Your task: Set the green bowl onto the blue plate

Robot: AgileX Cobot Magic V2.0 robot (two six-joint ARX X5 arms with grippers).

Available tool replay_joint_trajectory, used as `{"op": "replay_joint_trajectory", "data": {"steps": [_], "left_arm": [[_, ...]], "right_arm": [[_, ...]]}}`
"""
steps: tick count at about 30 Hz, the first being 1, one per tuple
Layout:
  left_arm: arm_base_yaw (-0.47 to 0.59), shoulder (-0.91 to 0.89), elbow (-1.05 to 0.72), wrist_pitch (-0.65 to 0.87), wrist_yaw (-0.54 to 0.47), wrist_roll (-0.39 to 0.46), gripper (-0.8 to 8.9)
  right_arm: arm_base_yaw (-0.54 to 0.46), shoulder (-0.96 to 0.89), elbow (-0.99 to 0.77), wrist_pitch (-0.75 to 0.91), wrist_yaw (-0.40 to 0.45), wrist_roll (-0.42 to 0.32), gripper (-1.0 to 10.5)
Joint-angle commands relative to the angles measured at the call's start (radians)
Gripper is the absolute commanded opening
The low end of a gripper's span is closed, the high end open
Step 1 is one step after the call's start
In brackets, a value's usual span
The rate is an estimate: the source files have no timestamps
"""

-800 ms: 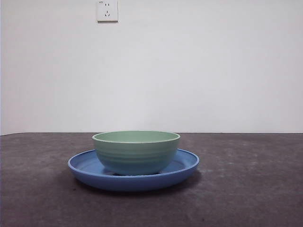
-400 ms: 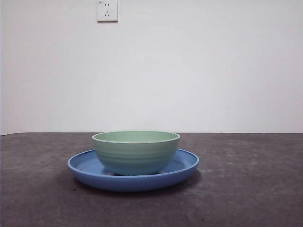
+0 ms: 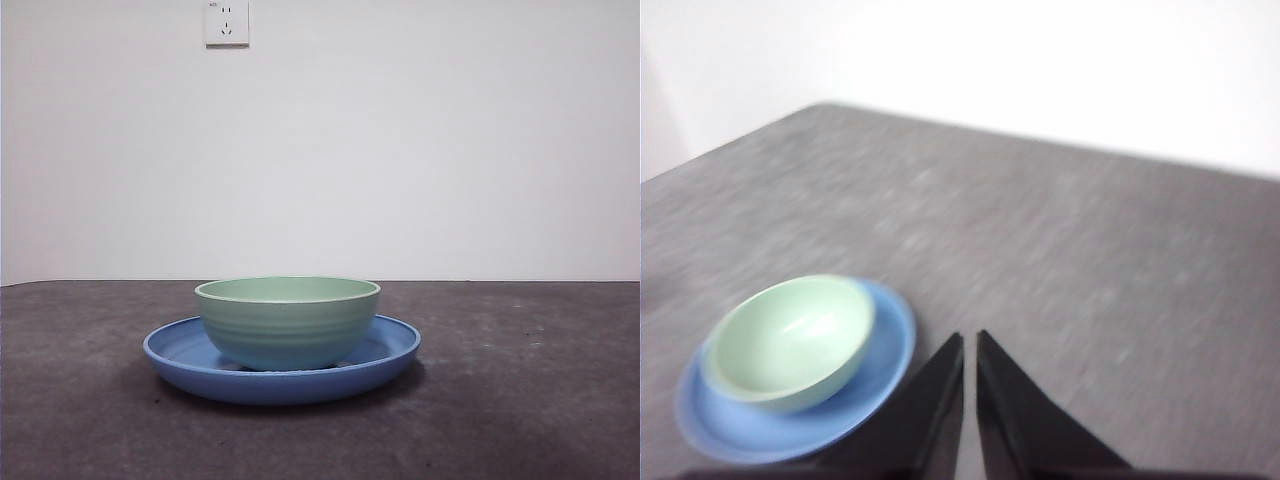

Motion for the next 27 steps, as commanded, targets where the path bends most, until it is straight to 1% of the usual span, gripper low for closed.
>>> {"op": "replay_joint_trajectory", "data": {"steps": [1, 3, 6, 7, 9, 12, 15, 21, 24, 27], "left_arm": [[0.002, 0.0, -0.02, -0.006, -0.002, -0.003, 0.26], [0.002, 0.0, -0.02, -0.006, -0.002, -0.003, 0.26], [0.002, 0.0, -0.02, -0.006, -0.002, -0.003, 0.26], [0.002, 0.0, -0.02, -0.006, -0.002, -0.003, 0.26], [0.002, 0.0, -0.02, -0.006, -0.002, -0.003, 0.26], [0.002, 0.0, -0.02, -0.006, -0.002, -0.003, 0.26], [0.002, 0.0, -0.02, -0.006, -0.002, -0.003, 0.26], [0.002, 0.0, -0.02, -0.006, -0.002, -0.003, 0.26], [0.002, 0.0, -0.02, -0.006, -0.002, -0.003, 0.26], [0.002, 0.0, -0.02, -0.006, -0.002, -0.003, 0.26]], "right_arm": [[-0.012, -0.04, -0.128, 0.202, 0.037, -0.016, 0.2], [-0.016, -0.067, -0.221, 0.315, 0.117, -0.015, 0.2], [-0.016, -0.108, -0.322, 0.382, 0.222, -0.015, 0.2], [-0.016, -0.121, -0.348, 0.388, 0.256, -0.016, 0.2], [-0.016, -0.151, -0.397, 0.389, 0.352, -0.017, 0.2], [-0.021, -0.199, -0.454, 0.385, 0.444, -0.017, 0.2], [-0.032, -0.25, -0.497, 0.385, 0.478, -0.02, 0.2], [-0.039, -0.28, -0.558, 0.381, 0.479, -0.026, 0.2], [-0.039, -0.28, -0.558, 0.319, 0.476, -0.03, 0.2], [-0.039, -0.28, -0.558, 0.309, 0.476, -0.031, 0.2]]}}
